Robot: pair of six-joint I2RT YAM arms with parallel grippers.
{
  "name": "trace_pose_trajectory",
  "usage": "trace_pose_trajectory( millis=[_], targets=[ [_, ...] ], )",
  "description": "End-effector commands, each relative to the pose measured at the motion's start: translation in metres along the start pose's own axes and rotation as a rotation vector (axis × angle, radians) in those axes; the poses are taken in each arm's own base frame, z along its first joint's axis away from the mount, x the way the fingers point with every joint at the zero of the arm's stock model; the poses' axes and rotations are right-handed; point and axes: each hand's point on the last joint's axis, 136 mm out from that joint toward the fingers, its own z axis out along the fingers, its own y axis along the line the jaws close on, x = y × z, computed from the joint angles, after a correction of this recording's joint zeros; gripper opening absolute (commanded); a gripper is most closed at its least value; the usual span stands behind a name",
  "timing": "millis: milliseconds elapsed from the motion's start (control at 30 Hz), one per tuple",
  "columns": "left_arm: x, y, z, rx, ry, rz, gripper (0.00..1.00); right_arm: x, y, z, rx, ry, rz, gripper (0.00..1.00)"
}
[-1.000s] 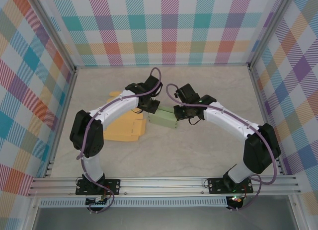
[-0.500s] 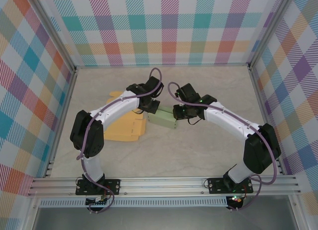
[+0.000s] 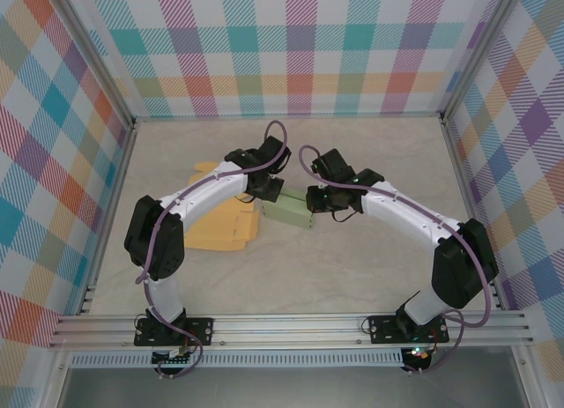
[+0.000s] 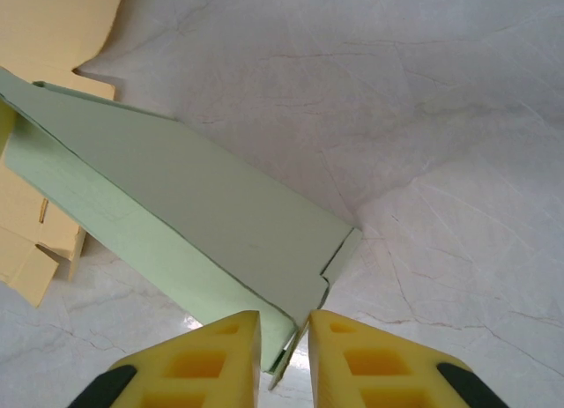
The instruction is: Fold the paper box
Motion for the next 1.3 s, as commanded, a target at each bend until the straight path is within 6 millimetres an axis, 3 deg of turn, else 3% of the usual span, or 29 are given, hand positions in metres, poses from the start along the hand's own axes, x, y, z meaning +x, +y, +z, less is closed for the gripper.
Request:
trace_pose_trajectory(
  millis=[0,400,633,1033,1267],
  targets=[
    [0.015,-0.014,-0.001,0.021,0.031,0.024,0.0,0.004,0.015,0.005,-0.056,0.009,0.005,0.18],
    [0.024,-0.02,0.0,0.023,0.042,0.03,0.0,0.004,0.018,0.016,-0.059,0.022,0.007,0.15],
    [0.018,-0.019,-0.009,0.032,0.005,0.027,0.01,0.006,0.015,0.02,-0.048,0.028,0.013,0.14],
    [0.023,-0.028,-0.001,0.076,0.022,0.027,0.0,-0.014,0.042,0.005,-0.167,-0.026,0.022,0.14],
    [0.024,-0.029,-0.003,0.085,0.014,0.024,0.0,-0.02,0.044,0.012,-0.171,-0.03,0.039,0.14]
  ],
)
